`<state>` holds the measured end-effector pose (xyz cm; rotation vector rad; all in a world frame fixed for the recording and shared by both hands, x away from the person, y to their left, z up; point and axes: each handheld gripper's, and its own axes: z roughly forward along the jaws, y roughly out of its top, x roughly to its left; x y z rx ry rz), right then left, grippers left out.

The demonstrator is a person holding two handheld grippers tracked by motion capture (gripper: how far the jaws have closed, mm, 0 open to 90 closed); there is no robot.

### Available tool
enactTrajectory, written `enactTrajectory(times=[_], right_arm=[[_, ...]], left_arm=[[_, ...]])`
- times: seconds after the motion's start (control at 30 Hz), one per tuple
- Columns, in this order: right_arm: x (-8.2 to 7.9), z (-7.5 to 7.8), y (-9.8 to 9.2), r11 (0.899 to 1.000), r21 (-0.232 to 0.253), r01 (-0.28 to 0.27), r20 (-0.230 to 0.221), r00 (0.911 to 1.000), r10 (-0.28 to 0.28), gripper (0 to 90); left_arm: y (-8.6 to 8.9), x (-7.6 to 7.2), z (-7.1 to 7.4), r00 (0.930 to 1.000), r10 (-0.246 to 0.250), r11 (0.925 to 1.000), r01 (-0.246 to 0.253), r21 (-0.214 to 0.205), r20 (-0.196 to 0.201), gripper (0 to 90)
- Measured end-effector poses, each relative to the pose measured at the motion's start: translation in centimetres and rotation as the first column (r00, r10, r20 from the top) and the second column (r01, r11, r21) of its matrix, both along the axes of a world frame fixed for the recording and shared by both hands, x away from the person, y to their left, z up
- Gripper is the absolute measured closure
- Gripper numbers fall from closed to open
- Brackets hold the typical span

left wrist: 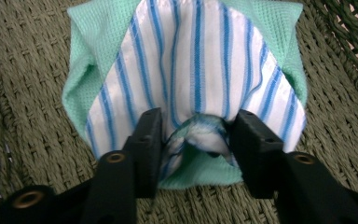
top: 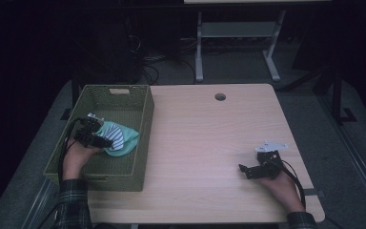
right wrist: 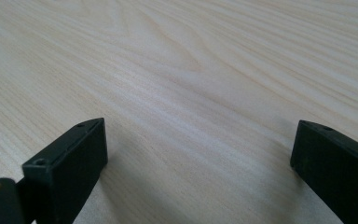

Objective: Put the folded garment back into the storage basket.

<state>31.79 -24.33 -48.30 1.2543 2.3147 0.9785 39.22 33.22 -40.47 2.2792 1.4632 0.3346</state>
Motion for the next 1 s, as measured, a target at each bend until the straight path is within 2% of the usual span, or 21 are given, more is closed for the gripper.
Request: enactTrajectory(times=[0.07, 0.17, 0.43, 0.6, 0.8, 1.0], right_arm=[[0.0, 0.0, 0.0, 1.000, 0.000, 0.000, 0.000, 1.0000, 0.000, 3.3], [0.0, 0.0, 0.0, 1.000, 0.000, 0.000, 0.000, 1.0000, 0.000, 3.3], [0.0, 0.0, 0.0, 1.000, 0.000, 0.000, 0.000, 1.0000, 0.000, 3.3], [0.0, 0.0, 0.0, 1.000, 0.000, 0.000, 0.000, 1.0000, 0.000, 3.3], [0.0, 0.0, 0.0, 1.000, 0.000, 0.000, 0.000, 1.0000, 0.000, 3.3], [0.0, 0.0, 0.0, 1.000, 0.003, 0.002, 0.000, 1.0000, -0.002, 3.3]], left_arm=[[0.0, 0.0, -0.1, 1.0000, -0.004, 0.9999, 0.004, -0.015, -0.009, 45.5], [0.0, 0.1, -0.2, 0.9999, -0.005, 0.9999, 0.005, -0.012, -0.014, 36.5], [0.0, -0.1, 0.2, 0.9998, 0.017, 0.9996, -0.017, -0.021, 0.013, 17.4], [0.0, -0.3, 0.8, 0.9990, 0.031, 0.9994, -0.031, -0.012, 0.032, 15.8], [-0.4, -0.6, 1.9, 0.9977, 0.020, 0.9988, -0.017, -0.047, 0.064, 15.8], [-1.4, -1.0, 3.1, 0.9968, -0.007, 0.9968, 0.013, -0.078, 0.080, 15.8]])
